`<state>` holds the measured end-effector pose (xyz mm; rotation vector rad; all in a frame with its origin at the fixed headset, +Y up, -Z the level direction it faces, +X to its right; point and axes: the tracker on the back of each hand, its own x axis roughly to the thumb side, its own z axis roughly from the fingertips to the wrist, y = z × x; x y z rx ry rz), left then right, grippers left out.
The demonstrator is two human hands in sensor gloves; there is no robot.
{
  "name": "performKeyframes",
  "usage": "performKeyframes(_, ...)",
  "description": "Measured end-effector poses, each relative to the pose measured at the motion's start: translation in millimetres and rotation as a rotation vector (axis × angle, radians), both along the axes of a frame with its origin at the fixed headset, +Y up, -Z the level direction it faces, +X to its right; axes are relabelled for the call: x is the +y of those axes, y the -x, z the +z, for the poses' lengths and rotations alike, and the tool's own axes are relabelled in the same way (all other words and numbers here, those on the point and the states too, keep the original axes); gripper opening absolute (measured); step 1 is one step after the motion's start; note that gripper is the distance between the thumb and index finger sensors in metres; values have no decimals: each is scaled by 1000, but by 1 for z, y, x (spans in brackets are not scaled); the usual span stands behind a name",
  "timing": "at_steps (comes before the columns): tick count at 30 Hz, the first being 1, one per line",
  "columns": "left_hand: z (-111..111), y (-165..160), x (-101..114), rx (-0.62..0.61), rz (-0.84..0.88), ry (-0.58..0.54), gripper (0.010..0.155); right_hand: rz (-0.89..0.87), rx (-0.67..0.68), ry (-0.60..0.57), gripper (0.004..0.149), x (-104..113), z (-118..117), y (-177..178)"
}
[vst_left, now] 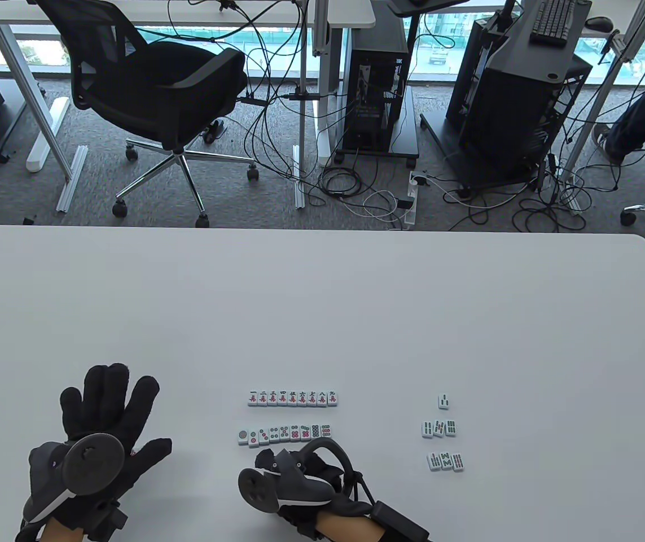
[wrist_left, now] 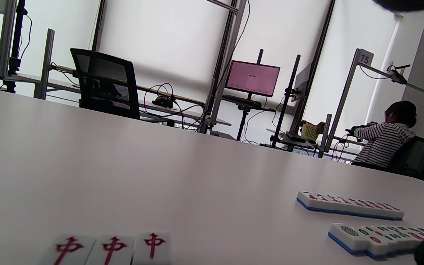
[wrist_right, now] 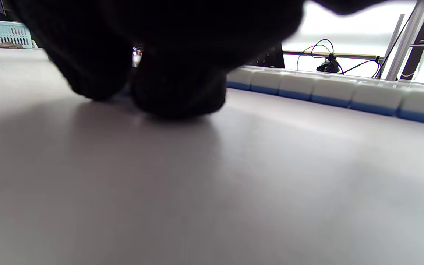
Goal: Mahjong suit sorting
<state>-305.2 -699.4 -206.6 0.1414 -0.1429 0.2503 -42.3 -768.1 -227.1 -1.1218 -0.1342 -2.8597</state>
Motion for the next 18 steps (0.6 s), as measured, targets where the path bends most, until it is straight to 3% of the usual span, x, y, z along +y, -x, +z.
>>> performKeyframes(7,0,1,1,5,10,2,88,-38,-122,-48,65,33,-20,-37)
performKeyframes(14,0,1,0,4,4,3,88,-21,-435,-153,64,80,-74,-138)
performKeyframes(18,0,1,0,9,0,7,88,89,-571,-204,62,83,-100,-193)
